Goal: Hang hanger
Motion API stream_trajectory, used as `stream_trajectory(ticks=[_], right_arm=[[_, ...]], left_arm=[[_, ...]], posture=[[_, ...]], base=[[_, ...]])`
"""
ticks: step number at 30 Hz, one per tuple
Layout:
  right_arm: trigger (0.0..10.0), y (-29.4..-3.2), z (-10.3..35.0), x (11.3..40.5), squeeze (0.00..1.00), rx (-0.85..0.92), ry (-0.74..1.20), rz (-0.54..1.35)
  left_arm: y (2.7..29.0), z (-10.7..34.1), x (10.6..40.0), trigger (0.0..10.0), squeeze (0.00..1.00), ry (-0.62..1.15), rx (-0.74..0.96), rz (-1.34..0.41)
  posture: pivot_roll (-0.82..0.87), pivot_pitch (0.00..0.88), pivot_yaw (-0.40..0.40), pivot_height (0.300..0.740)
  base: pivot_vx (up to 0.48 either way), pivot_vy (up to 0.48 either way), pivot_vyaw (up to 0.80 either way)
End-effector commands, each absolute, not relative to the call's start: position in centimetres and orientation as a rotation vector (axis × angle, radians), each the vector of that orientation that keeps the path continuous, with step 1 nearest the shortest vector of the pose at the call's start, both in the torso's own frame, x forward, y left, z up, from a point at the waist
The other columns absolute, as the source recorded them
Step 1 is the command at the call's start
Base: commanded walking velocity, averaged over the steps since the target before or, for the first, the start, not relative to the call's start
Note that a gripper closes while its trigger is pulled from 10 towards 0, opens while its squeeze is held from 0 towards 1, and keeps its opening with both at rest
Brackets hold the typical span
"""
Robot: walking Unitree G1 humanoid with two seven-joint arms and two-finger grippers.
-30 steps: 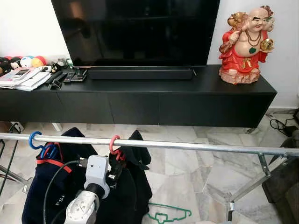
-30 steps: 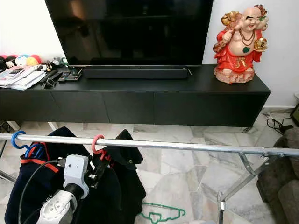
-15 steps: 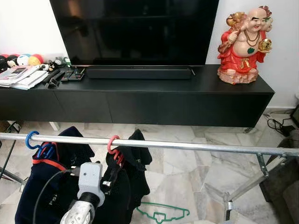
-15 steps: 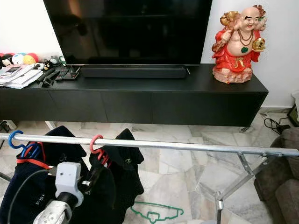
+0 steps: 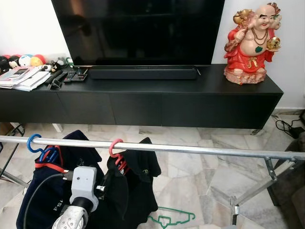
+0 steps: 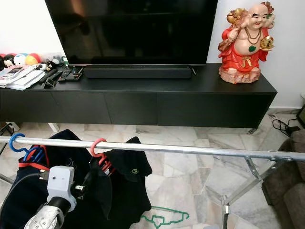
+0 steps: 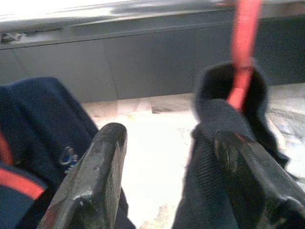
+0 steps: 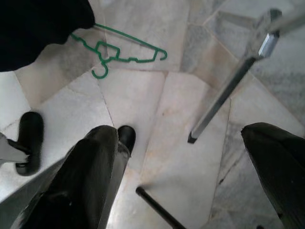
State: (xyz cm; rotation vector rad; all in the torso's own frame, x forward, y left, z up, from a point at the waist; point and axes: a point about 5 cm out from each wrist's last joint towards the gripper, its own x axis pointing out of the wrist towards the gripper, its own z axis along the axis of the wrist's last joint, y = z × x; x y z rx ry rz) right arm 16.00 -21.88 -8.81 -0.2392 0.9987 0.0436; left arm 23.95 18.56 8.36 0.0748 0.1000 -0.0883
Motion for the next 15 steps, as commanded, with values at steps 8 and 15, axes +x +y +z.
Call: stream_trajectory(ticks=[8, 15], right_arm=[[10.0, -21.4, -8.98, 15.85, 0.0, -0.227, 1.007, 0.052], [10.0, -21.44, -8.96, 15.89, 0.0, -0.229, 1.007, 0.052]], left_arm=[[18.73, 8.54, 24.01, 10.0, 0.0, 0.103, 0.078, -0.089], [18.56, 8.63, 24.04, 10.0, 0.0, 0.096, 0.083, -0.103]], posture=[[0.04, 0.059, 0.04, 0.74], [0.04, 0.06, 0.038, 0.74]], base=[[0.0, 0.48, 0.0], [0.0, 0.342, 0.0]])
